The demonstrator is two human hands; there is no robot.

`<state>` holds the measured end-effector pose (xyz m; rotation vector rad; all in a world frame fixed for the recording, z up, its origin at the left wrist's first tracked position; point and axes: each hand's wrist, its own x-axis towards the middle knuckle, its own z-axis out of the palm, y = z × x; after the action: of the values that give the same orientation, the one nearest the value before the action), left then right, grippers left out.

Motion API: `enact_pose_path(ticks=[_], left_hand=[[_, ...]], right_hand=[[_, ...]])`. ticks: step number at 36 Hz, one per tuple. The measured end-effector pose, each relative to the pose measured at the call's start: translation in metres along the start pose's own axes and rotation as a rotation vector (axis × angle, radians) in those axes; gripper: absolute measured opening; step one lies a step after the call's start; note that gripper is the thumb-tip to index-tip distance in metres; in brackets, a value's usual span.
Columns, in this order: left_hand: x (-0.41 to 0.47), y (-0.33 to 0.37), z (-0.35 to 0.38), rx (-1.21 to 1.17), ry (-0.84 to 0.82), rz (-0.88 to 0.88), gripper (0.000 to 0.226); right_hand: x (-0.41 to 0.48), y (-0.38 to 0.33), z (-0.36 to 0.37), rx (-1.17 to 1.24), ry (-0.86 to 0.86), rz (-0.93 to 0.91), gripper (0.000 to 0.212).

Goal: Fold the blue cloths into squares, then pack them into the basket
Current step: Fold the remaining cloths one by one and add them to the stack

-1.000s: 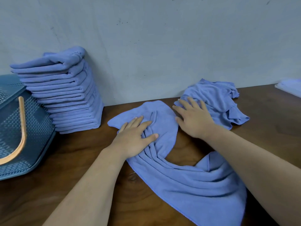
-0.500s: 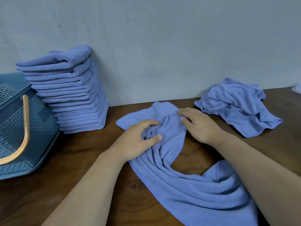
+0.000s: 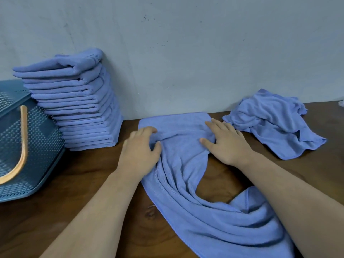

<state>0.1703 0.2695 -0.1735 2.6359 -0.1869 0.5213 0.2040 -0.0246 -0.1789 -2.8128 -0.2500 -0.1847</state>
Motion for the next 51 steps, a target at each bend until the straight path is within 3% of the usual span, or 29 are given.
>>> enact_pose_path(ticks=[7, 11, 14, 19, 22, 28, 32, 35, 39, 44, 51], left_hand=[[0.002, 0.003, 0.006, 0.04, -0.267, -0.078, 0.062], [0.003, 0.003, 0.003, -0.072, -0.139, -0.018, 0.055], [-0.008, 0.003, -0.001, -0.165, -0.03, 0.042, 0.037], [-0.045, 0.016, -0.01, -0.281, -0.01, 0.095, 0.023], [-0.076, 0.025, -0.026, -0.305, -0.044, 0.132, 0.02], [-0.133, 0.027, -0.054, -0.207, -0.168, 0.177, 0.009], [-0.139, 0.03, -0.062, -0.191, -0.242, 0.178, 0.015], [-0.135, 0.033, -0.069, -0.196, -0.274, 0.171, 0.023], [-0.13, 0.022, -0.076, -0.183, -0.244, 0.153, 0.021], [-0.125, 0.003, -0.076, -0.138, -0.215, 0.082, 0.04], [-0.126, 0.005, -0.082, -0.108, -0.309, 0.071, 0.048]], right_hand=[[0.001, 0.003, 0.003, -0.014, -0.002, 0.016, 0.072], [0.005, 0.005, 0.002, 0.028, 0.062, 0.003, 0.066], [-0.001, 0.003, 0.001, 0.083, 0.145, -0.021, 0.054], [-0.033, -0.01, -0.019, 0.269, 0.153, -0.063, 0.01], [-0.066, -0.026, -0.036, 0.287, -0.018, -0.045, 0.021], [-0.125, -0.039, -0.049, 0.315, -0.2, -0.08, 0.013], [-0.137, -0.054, -0.041, 0.287, -0.201, -0.219, 0.027], [-0.137, -0.06, -0.047, 0.186, -0.191, -0.286, 0.021], [-0.134, -0.046, -0.063, 0.074, -0.128, -0.144, 0.052], [-0.132, -0.02, -0.079, 0.182, -0.123, 0.049, 0.052], [-0.127, -0.012, -0.079, 0.175, -0.183, -0.002, 0.057]])
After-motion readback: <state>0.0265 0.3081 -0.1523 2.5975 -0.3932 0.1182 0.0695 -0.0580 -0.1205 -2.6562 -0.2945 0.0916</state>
